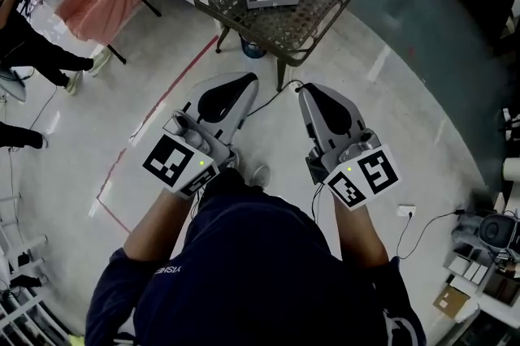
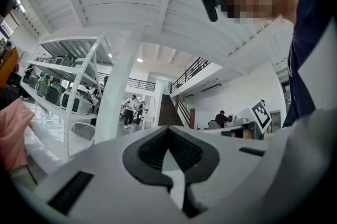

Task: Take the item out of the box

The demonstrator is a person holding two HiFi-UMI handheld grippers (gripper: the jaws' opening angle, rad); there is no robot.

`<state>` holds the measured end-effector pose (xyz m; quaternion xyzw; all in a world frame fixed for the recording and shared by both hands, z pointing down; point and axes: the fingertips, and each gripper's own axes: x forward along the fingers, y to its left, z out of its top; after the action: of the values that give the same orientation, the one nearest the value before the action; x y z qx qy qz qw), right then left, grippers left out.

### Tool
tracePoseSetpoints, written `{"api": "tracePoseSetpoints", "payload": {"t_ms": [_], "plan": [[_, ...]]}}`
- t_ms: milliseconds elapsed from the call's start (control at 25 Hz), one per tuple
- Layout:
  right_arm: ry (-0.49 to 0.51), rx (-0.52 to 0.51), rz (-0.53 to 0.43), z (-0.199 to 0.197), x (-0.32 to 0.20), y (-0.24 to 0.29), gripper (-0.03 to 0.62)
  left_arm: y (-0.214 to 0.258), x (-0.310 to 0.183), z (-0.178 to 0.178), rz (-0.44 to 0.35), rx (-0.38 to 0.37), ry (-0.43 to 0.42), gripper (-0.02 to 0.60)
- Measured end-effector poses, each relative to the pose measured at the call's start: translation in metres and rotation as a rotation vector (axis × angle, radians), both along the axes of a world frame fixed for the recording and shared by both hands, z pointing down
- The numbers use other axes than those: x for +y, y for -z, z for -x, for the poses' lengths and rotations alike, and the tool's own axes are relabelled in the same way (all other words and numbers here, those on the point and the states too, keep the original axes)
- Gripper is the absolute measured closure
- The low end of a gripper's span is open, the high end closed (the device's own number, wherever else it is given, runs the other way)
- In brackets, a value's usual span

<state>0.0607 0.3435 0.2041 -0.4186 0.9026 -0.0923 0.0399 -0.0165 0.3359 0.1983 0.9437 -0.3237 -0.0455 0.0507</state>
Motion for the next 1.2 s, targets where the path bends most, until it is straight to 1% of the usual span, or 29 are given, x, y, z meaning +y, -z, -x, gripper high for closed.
{"api": "tracePoseSetpoints", "payload": {"t_ms": [240, 440, 600, 720, 840, 1000, 1200], "plan": [[-0.004, 0.009, 0.032, 0.02, -0.035, -0.012, 0.569, -0.01, -0.036, 0.022, 0.024, 0.016, 0.0, 0.575], [-0.021, 0.02, 0.048, 0.044, -0.084, -0.021, 0.569, -0.022, -0.087, 0.046, 0.04, 0.024, -0.022, 0.575], [-0.04, 0.023, 0.05, 0.059, -0.126, -0.02, 0.569, -0.021, -0.132, 0.062, 0.034, 0.019, -0.046, 0.575], [-0.054, 0.018, 0.058, 0.066, -0.153, -0.021, 0.569, -0.017, -0.161, 0.069, 0.033, 0.031, -0.048, 0.575], [-0.068, 0.016, 0.068, 0.07, -0.173, -0.023, 0.569, -0.022, -0.182, 0.073, 0.046, 0.022, -0.066, 0.575], [-0.081, 0.017, 0.081, 0.069, -0.2, -0.026, 0.569, -0.021, -0.211, 0.072, 0.053, 0.04, -0.072, 0.575], [-0.082, 0.018, 0.1, 0.057, -0.229, -0.032, 0.569, -0.029, -0.241, 0.059, 0.07, 0.036, -0.078, 0.575]]}}
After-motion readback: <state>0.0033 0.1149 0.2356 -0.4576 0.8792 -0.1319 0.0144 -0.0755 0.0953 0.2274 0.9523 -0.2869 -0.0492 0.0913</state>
